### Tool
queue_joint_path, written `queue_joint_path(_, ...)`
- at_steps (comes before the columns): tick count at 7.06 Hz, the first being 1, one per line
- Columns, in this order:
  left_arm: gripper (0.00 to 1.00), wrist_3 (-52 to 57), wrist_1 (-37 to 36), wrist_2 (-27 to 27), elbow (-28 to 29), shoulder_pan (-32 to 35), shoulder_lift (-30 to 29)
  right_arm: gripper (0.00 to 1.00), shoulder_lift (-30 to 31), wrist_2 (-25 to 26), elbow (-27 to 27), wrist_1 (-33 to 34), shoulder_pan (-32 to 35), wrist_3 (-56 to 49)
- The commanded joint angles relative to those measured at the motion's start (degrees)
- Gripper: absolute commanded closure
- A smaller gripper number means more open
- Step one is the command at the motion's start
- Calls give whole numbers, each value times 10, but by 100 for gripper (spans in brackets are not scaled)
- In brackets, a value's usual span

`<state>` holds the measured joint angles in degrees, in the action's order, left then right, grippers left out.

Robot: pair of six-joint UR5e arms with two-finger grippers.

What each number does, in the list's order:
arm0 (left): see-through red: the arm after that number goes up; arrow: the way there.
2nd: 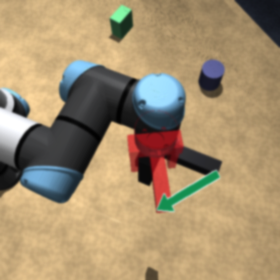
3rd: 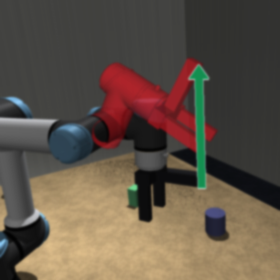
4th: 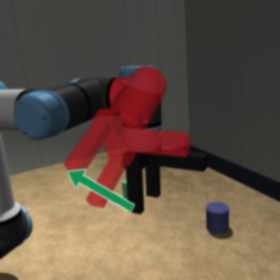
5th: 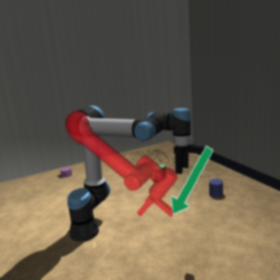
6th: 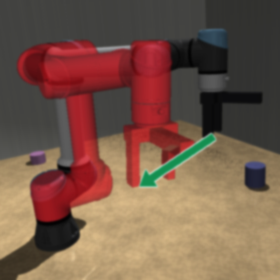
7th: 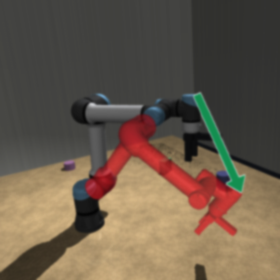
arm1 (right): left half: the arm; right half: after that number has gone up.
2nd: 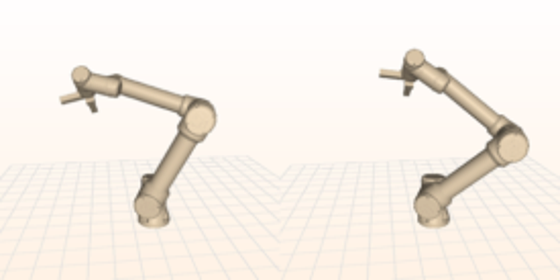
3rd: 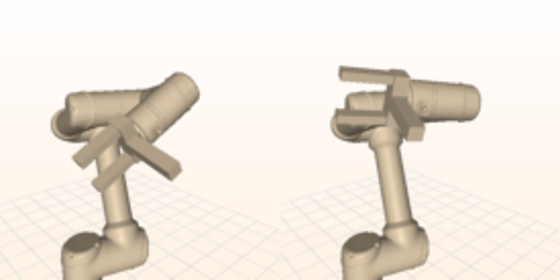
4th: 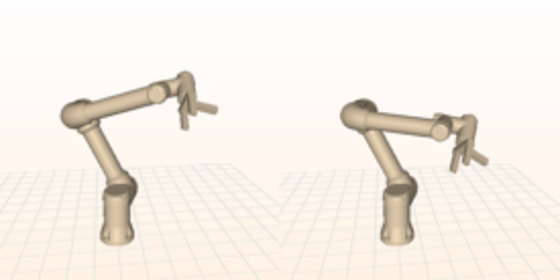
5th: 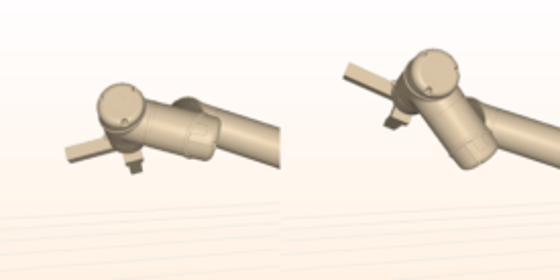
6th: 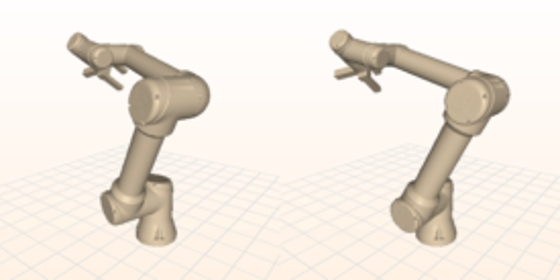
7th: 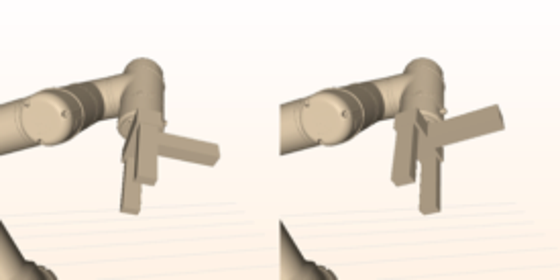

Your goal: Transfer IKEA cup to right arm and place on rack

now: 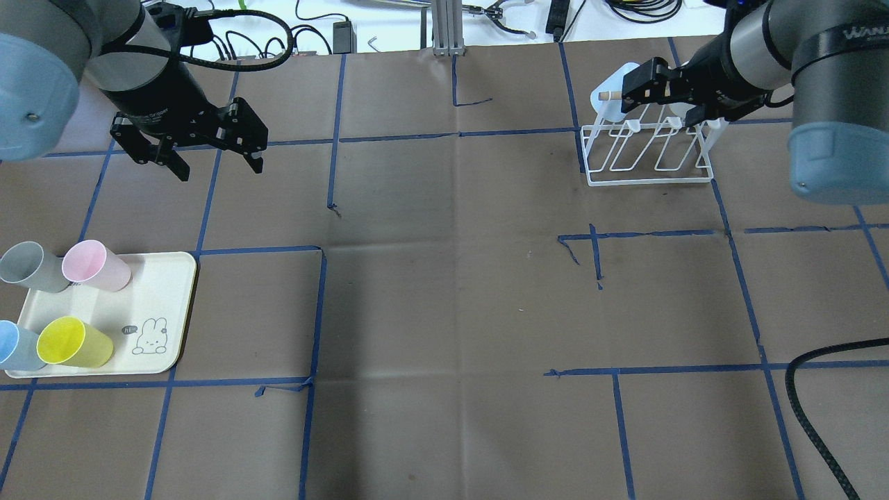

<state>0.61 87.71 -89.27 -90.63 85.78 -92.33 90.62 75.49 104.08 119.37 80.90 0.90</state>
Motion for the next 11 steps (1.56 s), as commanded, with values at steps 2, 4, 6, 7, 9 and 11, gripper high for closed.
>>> queue_joint_path(2,1,-3,0,-4,2,4,-4,0,58,102,-45,-218,76,37)
queue_joint_path(4,1,-3,0,-4,2,4,-4,0,62,140,-85,-269,80,37)
queue_joint_path(6,1,-3,0,-4,2,4,-3,0,63,135,-87,-286,81,37)
queue_joint_path(7,1,-3,0,-4,2,4,-3,0,62,133,-86,-287,81,35)
queue_joint_path(9,1,-3,0,-4,1,4,-2,0,60,131,-85,-286,88,34)
queue_joint_path(11,1,-3,0,-4,2,4,-2,0,60,132,-85,-284,88,30)
